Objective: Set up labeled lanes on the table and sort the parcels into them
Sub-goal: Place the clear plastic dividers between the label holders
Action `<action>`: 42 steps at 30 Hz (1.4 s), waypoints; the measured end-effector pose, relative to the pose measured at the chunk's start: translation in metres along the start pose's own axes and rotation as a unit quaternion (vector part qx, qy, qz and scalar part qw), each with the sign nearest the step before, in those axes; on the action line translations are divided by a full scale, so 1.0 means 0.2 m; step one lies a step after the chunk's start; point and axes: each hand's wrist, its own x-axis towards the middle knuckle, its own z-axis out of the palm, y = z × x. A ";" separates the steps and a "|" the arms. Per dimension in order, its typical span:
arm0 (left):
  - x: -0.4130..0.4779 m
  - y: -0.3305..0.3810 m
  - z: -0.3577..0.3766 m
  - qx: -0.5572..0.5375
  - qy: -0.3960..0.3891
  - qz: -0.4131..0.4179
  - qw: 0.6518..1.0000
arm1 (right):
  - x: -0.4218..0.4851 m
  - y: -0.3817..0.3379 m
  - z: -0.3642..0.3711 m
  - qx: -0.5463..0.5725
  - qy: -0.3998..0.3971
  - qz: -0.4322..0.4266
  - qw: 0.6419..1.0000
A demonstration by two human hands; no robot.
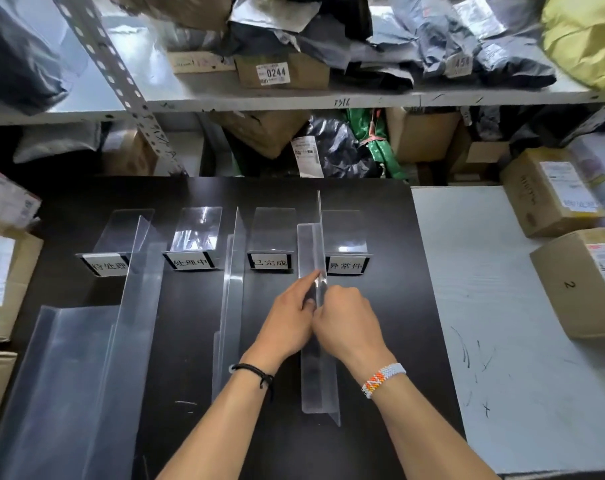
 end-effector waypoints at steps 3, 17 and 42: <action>0.03 -0.04 0.03 -0.007 -0.010 -0.011 1.000 | 0.04 0.03 0.03 -0.004 -0.025 0.012 1.000; 0.17 -0.10 0.09 -0.086 -0.022 -0.075 0.993 | 0.12 0.33 0.23 0.362 -0.051 0.098 0.926; -0.16 -0.11 0.18 0.059 0.006 -0.030 0.998 | 0.15 0.36 0.41 0.435 -0.062 0.083 0.895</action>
